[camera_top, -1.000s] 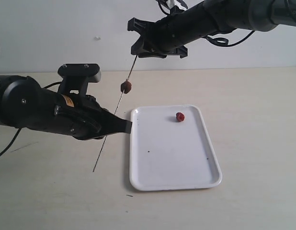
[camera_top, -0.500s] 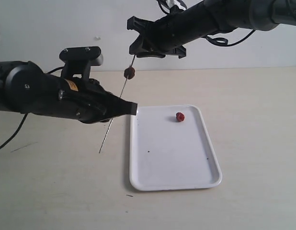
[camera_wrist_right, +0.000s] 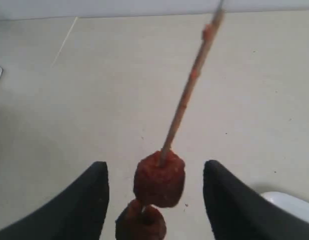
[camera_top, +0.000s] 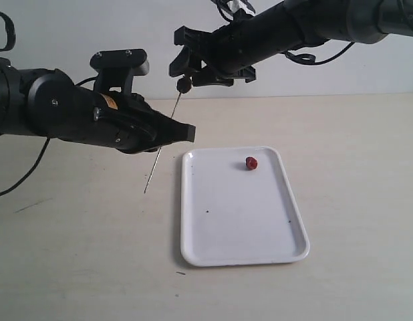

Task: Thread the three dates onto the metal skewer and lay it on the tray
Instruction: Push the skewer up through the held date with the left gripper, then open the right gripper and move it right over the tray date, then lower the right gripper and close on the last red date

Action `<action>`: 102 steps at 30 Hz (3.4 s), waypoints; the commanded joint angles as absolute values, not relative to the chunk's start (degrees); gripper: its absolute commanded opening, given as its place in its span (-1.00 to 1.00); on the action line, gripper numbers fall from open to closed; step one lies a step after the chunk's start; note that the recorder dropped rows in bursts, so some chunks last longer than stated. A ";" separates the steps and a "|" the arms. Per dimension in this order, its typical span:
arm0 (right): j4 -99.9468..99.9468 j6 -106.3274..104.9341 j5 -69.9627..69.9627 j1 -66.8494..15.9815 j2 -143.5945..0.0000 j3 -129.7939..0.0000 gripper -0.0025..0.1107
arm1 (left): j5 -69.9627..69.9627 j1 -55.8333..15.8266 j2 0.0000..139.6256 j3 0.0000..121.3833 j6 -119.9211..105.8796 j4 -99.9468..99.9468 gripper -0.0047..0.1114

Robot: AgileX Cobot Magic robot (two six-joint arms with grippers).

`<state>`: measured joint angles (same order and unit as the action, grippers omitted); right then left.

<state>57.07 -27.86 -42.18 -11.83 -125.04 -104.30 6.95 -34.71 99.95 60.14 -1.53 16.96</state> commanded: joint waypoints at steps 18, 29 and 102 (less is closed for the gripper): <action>37.15 -21.72 -42.13 -11.94 -117.47 -104.27 0.23 | 15.45 -30.24 99.61 56.63 -1.74 10.68 -0.92; 13.14 -12.31 -53.75 -11.94 -114.68 -104.27 0.23 | 15.82 -29.84 91.55 46.17 -2.83 8.73 -0.92; 7.61 -5.99 -69.96 -11.94 -143.97 -122.06 0.02 | 14.10 -29.84 80.29 35.47 -2.62 12.35 -0.92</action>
